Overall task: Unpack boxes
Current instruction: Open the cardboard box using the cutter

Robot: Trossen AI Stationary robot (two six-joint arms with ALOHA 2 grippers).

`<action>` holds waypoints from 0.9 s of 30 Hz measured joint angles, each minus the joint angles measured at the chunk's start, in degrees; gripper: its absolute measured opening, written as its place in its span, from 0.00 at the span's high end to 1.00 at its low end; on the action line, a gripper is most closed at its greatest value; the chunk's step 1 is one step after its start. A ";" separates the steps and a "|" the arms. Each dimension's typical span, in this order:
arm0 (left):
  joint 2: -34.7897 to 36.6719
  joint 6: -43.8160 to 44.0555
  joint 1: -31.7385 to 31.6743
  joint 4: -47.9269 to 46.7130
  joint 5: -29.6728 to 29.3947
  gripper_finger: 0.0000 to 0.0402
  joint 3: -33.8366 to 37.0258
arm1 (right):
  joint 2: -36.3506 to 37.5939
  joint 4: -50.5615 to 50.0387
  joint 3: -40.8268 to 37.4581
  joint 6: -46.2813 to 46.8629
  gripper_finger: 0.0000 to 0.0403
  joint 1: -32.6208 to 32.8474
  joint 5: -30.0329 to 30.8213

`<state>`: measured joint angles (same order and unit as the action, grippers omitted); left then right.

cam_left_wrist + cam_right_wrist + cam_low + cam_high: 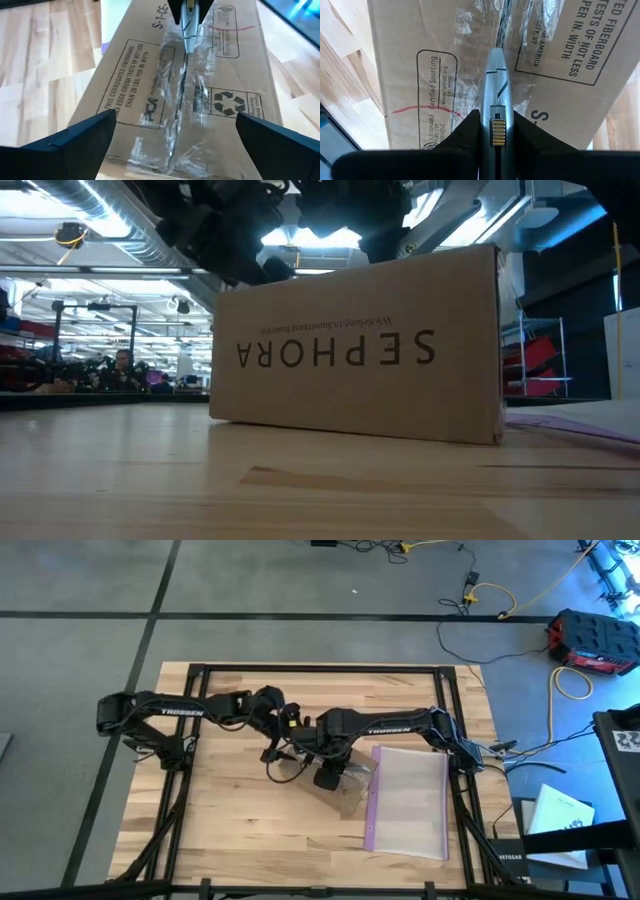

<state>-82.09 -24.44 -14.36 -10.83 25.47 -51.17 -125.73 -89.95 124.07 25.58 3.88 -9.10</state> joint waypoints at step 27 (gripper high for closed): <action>-6.35 -2.03 0.74 2.66 1.60 0.00 -0.54 | -0.02 -0.04 0.00 4.19 0.86 -0.09 -2.70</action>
<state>-88.44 -26.47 -13.62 -8.17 27.07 -51.70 -125.75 -89.99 124.07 29.77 3.79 -11.80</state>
